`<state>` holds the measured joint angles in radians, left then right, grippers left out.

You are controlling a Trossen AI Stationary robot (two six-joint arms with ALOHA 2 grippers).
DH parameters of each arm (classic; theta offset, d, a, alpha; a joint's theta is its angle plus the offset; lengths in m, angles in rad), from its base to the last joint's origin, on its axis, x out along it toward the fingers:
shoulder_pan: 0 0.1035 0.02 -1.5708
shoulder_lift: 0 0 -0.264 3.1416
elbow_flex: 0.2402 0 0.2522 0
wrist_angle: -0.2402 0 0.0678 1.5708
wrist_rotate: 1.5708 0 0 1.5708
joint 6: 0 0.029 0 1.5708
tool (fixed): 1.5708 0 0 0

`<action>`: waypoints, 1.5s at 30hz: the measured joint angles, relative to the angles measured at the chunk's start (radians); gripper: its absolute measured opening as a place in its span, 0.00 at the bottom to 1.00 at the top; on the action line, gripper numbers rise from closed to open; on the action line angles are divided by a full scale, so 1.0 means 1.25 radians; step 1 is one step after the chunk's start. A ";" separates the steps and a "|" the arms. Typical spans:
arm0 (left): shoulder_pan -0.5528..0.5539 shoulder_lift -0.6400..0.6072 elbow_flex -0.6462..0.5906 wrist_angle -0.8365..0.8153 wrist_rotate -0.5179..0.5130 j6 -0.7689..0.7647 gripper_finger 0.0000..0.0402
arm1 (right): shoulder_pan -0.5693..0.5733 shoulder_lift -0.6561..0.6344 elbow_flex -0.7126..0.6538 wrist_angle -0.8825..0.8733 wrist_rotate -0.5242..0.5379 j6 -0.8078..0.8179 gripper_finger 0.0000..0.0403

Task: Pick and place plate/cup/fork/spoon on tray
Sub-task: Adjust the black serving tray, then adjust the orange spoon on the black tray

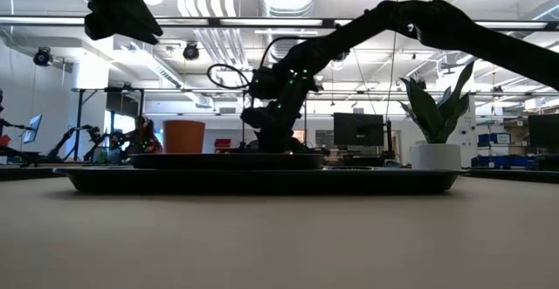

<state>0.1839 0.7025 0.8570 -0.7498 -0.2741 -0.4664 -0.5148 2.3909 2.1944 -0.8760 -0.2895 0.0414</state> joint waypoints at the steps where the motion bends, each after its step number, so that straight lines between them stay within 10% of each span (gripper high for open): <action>1: 0.000 0.000 0.000 0.000 0.000 0.000 0.28 | -0.003 0.000 0.000 0.000 0.002 0.000 0.02; 22: 0.000 0.000 0.000 -0.001 0.000 0.001 0.28 | 0.105 -0.121 -0.025 -0.387 0.181 0.064 0.02; 45: 0.000 0.002 0.000 0.000 0.001 0.002 0.28 | 0.229 -0.518 -0.670 -0.002 0.142 0.421 0.02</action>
<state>0.1838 0.7055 0.8570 -0.7502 -0.2733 -0.4637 -0.2289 1.7436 1.3566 -0.8791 -0.1122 0.5678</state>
